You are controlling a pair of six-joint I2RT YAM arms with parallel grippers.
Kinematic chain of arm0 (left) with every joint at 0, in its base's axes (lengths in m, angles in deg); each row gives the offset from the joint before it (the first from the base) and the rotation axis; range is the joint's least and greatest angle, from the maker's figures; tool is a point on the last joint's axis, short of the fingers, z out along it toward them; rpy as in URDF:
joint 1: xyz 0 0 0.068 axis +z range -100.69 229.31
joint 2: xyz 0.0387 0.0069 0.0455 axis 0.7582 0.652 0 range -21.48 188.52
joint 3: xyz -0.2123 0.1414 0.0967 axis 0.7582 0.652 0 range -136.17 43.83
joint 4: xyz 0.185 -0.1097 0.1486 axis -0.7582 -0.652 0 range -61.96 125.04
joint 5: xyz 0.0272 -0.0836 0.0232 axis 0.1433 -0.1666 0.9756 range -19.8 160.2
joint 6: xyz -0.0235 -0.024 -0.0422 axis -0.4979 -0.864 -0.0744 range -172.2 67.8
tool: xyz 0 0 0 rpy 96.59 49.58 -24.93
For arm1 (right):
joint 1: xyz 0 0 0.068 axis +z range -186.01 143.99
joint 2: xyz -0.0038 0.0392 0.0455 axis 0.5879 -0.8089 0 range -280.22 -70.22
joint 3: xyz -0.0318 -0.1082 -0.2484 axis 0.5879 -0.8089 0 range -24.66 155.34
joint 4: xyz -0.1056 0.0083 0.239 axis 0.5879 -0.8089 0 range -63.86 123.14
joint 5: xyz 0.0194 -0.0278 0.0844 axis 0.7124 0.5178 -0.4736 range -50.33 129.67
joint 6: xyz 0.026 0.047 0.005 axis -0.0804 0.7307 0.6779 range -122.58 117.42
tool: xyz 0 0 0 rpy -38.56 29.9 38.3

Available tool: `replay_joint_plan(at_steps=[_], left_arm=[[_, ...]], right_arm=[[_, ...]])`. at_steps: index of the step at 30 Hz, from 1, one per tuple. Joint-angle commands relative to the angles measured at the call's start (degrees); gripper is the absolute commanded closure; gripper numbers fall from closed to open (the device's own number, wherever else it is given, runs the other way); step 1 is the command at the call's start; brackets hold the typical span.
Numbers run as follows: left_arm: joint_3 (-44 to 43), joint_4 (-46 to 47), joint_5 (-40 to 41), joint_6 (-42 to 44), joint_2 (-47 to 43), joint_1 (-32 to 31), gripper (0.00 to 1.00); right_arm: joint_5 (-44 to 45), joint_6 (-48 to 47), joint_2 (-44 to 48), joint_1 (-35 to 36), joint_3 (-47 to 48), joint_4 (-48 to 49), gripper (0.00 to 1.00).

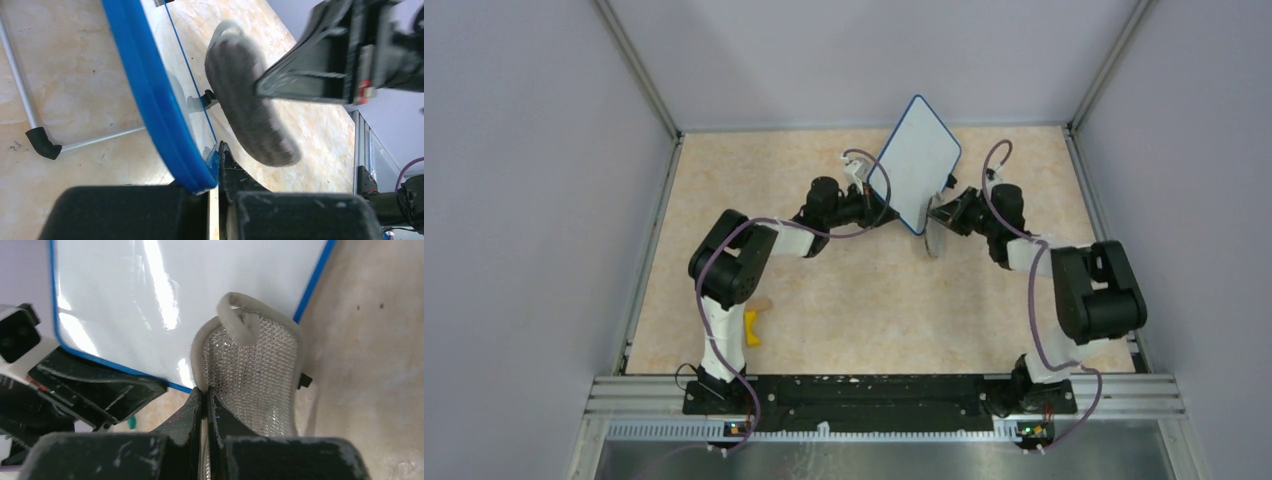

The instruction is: Erase the whiteboard

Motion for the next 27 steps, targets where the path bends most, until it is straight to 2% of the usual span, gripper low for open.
replay_joint_plan(at_steps=[1, 5, 11, 12, 19, 27], left_arm=[[0.25, -8.27, -1.82, 0.49, -0.15, -0.8, 0.95], [-0.02, -7.88, -2.46, 0.03, -0.56, -0.62, 0.84], [0.43, -5.42, -3.99, -1.56, -1.49, -0.55, 0.58], [0.7, -5.31, -4.08, -1.51, -1.86, -0.54, 0.56], [5.19, -5.27, -3.24, -0.23, -7.3, -0.54, 0.49], [13.02, -5.37, -1.5, 1.22, -15.8, -0.21, 0.48]], right_arm=[[6.71, -12.89, 13.41, 1.1, 5.87, -16.9, 1.0], [13.47, -20.75, 22.08, 1.2, 6.33, -28.82, 1.0], [14.34, -22.62, 29.29, 1.22, 0.06, -32.69, 1.0], [14.03, -22.47, 29.84, 1.24, -0.89, -32.77, 1.0], [14.29, -23.52, 31.35, 1.44, -5.2, -33.76, 1.0], [14.63, -24.07, 30.75, 2.57, -6.46, -35.51, 1.0]])
